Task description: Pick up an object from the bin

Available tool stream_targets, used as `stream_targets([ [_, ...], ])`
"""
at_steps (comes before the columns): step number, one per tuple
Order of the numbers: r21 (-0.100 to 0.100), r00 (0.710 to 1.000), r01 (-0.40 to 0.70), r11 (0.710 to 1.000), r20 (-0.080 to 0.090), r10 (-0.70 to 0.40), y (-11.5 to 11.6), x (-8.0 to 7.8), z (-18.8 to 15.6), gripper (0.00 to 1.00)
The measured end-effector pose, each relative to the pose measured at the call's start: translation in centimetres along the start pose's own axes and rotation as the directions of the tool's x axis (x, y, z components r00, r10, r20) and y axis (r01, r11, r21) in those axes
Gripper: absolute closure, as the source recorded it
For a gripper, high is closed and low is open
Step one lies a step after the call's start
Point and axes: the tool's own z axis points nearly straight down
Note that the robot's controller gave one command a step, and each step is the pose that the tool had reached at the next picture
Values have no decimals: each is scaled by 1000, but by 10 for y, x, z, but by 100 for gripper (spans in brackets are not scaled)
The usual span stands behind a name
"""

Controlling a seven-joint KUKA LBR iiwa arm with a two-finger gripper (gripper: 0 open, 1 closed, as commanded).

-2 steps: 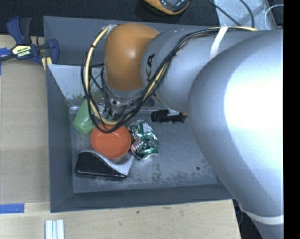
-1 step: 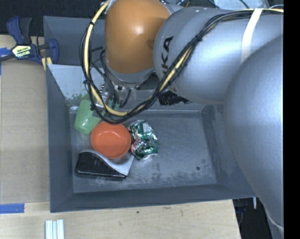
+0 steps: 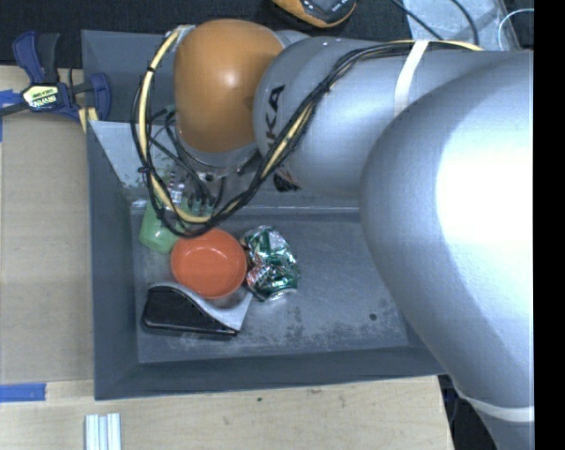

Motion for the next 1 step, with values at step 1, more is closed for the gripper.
stream_targets([
  [1,-8,1000,5,1000,7,-5,7,-4,40,100],
])
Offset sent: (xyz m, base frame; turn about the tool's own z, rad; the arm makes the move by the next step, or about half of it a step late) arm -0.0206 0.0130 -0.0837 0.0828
